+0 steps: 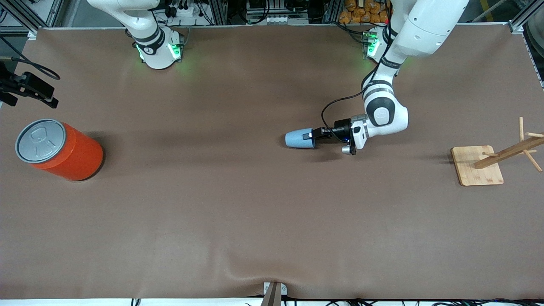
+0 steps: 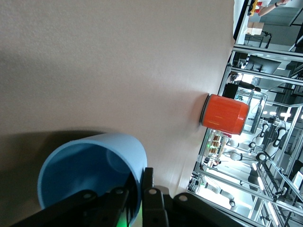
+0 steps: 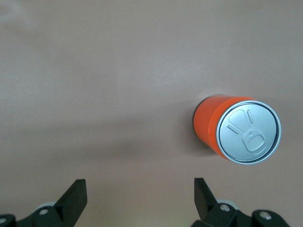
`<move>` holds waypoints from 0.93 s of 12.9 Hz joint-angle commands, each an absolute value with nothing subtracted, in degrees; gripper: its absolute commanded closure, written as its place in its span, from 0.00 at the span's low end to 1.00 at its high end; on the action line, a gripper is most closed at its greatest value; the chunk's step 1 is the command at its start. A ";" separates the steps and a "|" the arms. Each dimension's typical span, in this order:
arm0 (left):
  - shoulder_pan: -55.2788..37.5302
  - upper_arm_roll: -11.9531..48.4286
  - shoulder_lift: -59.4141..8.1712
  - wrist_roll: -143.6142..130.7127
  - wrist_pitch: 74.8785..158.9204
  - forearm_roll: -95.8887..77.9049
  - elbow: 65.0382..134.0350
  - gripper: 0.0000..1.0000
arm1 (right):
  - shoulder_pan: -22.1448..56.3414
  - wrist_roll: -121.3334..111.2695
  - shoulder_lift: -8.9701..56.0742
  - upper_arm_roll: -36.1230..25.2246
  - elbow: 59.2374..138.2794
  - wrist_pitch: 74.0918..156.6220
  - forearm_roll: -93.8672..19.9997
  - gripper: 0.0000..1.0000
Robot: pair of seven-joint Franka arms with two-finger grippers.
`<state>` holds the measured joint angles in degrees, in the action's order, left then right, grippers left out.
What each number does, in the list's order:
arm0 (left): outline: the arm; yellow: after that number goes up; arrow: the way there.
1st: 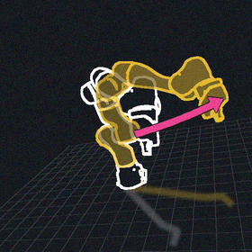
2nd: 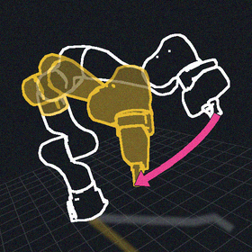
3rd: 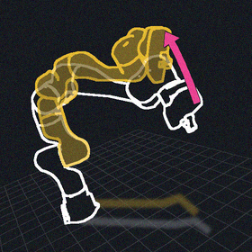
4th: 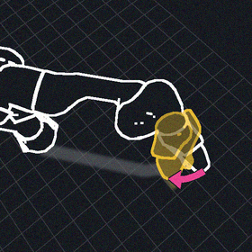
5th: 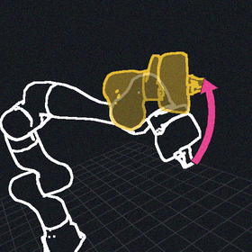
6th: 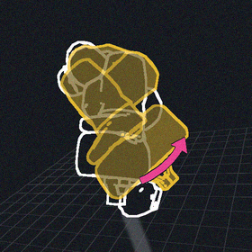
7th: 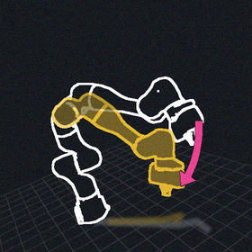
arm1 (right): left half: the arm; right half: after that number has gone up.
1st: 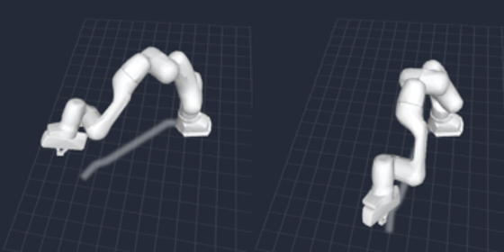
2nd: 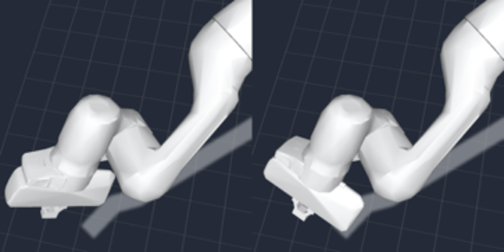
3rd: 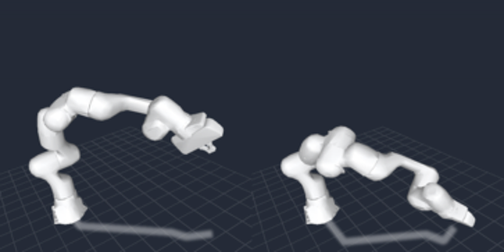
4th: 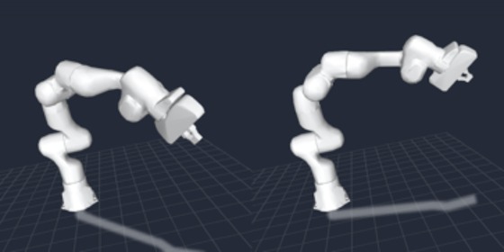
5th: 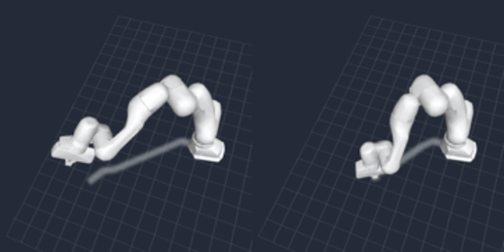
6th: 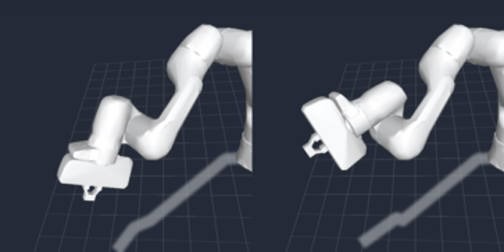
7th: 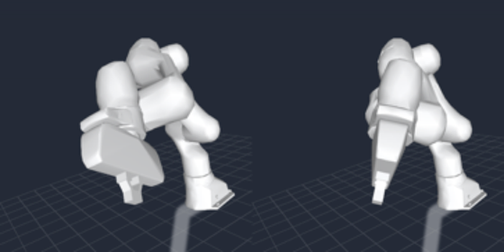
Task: Flip cup
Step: 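Carry the blue cup with the left gripper toward the wooden stand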
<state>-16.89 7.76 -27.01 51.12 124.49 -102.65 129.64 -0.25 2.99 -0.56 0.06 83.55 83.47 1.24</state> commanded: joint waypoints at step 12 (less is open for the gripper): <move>-8.54 7.03 -15.04 0.99 129.90 -62.90 112.77 1.00 | -0.35 2.64 0.09 0.00 81.91 81.91 1.32 0.00</move>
